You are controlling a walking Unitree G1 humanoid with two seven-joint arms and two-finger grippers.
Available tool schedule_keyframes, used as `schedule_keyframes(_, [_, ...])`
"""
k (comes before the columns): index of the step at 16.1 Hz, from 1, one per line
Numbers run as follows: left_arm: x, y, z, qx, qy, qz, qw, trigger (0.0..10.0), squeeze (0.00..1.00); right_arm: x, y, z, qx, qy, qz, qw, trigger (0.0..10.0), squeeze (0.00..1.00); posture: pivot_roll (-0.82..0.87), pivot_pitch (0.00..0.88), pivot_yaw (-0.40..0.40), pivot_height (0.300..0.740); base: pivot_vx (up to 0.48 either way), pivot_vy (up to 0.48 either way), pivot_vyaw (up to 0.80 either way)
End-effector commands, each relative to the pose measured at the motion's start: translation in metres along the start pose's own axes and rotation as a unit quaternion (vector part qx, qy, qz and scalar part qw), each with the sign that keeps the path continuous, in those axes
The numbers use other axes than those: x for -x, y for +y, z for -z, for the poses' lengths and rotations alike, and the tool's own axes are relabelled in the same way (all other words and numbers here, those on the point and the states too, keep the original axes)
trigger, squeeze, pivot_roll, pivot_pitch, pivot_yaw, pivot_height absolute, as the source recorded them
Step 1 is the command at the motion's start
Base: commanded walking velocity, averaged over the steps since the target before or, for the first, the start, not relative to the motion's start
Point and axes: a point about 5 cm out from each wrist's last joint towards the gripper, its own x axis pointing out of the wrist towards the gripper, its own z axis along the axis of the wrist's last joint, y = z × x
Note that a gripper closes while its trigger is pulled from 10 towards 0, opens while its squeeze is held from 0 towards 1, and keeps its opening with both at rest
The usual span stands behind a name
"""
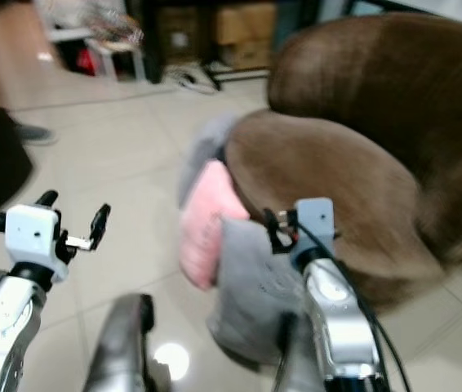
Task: Move the pillow to the sofa from floor
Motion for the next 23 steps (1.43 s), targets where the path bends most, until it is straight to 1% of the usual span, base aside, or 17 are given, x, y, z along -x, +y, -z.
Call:
schedule_keyframes(1, [0.0, 0.0, -0.001, -0.005, 0.001, 0.002, 1.0, 10.0, 0.0, -0.001, 0.0, -0.002, -0.005, 0.002, -0.007, 1.0, 10.0, 0.0, 0.02, 0.0, -0.028, 0.472, 0.0, 0.0, 0.0])
schedule_keyframes(3, [0.001, 0.0, 0.0, -0.009, 0.001, 0.009, 1.0, 10.0, 0.0, -0.003, -0.001, -0.002, -0.01, -0.001, -0.005, 1.0, 10.0, 0.0, 0.02, 0.0, -0.024, 0.447, 0.0, 0.0, 0.0])
schedule_keyframes(6, [0.002, 0.0, 0.0, -0.01, 0.001, 0.011, 1.0, 10.0, 0.0, -0.002, 0.0, -0.001, -0.01, 0.001, -0.005, 1.0, 10.0, 0.0, 0.03, 0.0, -0.018, 0.427, 0.0, 0.0, 0.0])
schedule_keyframes(8, [0.002, 0.001, -0.001, -0.013, 0.001, 0.016, 1.0, 10.0, 0.0, 0.0, 0.002, 0.0, -0.013, 0.002, -0.005, 1.0, 10.0, 0.0, 0.03, 0.0, -0.012, 0.402, 0.0, 0.0, 0.0])
schedule_keyframes(11, [0.003, 0.001, -0.001, -0.015, 0.002, 0.022, 1.0, 10.0, 0.0, 0.001, 0.004, 0.002, -0.014, 0.004, -0.006, 1.0, 10.0, 0.0, 0.03, 0.0, -0.007, 0.377, 0.0, 0.0, 0.0])
schedule_keyframes(13, [0.002, 0.001, -0.002, -0.018, 0.003, 0.035, 0.999, 10.0, 0.0, -0.002, 0.007, -0.001, -0.011, -0.004, -0.021, 1.0, 10.0, 0.0, 0.02, 0.0, 0.003, 0.352, 0.0, 0.0, 0.0])
schedule_keyframes(14, [0.001, -0.001, -0.001, -0.018, 0.005, 0.044, 0.999, 10.0, 0.0, -0.005, 0.009, -0.003, -0.009, -0.007, -0.035, 0.999, 10.0, 0.3, 0.02, 0.0, 0.007, 0.352, 0.0, 0.0, 0.0])
schedule_keyframes(15, [-0.003, -0.003, 0.0, -0.015, 0.009, 0.067, 0.998, 10.0, 0.0, -0.015, 0.009, -0.008, -0.008, -0.016, -0.047, 0.999, 10.0, 1.0, 0.02, 0.0, 0.011, 0.352, 0.0, 0.0, 0.0])
schedule_keyframes(16, [-0.004, -0.004, -0.001, -0.014, 0.01, 0.073, 0.997, 10.0, 0.0, -0.017, 0.009, -0.009, -0.005, -0.017, -0.048, 0.999, 10.0, 1.0, 0.02, 0.0, 0.017, 0.352, 0.0, 0.0, 0.0])
schedule_keyframes(17, [-0.005, -0.006, -0.002, -0.01, 0.011, 0.085, 0.996, 10.0, 0.0, -0.025, 0.008, -0.009, 0.024, -0.007, -0.053, 0.998, 10.0, 1.0, 0.02, 0.0, 0.026, 0.352, 0.0, 0.0, 0.0])
schedule_keyframes(18, [-0.006, -0.008, -0.002, -0.008, 0.011, 0.096, 0.995, 10.0, 0.0, -0.033, 0.009, -0.008, 0.057, 0.003, -0.061, 0.997, 10.0, 1.0, 0.02, 0.007, 0.034, 0.352, 0.0, 0.0, 0.0])
schedule_keyframes(19, [-0.006, -0.011, -0.003, -0.007, 0.013, 0.123, 0.992, 10.0, 0.0, -0.048, 0.007, -0.007, 0.116, 0.023, -0.074, 0.99, 10.0, 1.0, 0.01, 0.021, 0.035, 0.352, 0.0, 0.0, 0.0])
schedule_keyframes(20, [-0.007, -0.011, -0.004, -0.007, 0.012, 0.138, 0.99, 10.0, 0.0, -0.057, 0.005, -0.006, 0.145, 0.036, -0.073, 0.986, 10.0, 1.0, 0.02, 0.037, 0.032, 0.352, 0.0, 0.0, 0.0])
schedule_keyframes(21, [-0.008, -0.011, -0.005, -0.007, 0.011, 0.143, 0.99, 10.0, 0.0, -0.06, 0.004, -0.005, 0.151, 0.04, -0.071, 0.985, 10.0, 1.0, 0.02, 0.042, 0.03, 0.352, 0.0, 0.0, 0.0])
schedule_keyframes(22, [-0.012, -0.011, -0.008, -0.003, 0.008, 0.157, 0.987, 10.0, 0.0, -0.069, 0.0, -0.005, 0.168, 0.05, -0.063, 0.983, 10.0, 1.0, 0.02, 0.067, 0.022, 0.352, 0.0, 0.0, 0.0])
schedule_keyframes(23, [-0.014, -0.011, -0.009, -0.002, 0.007, 0.165, 0.986, 10.0, 0.0, -0.072, -0.002, -0.005, 0.177, 0.053, -0.054, 0.981, 10.0, 1.0, 0.03, 0.072, 0.022, 0.352, 0.0, 0.0, 0.0])
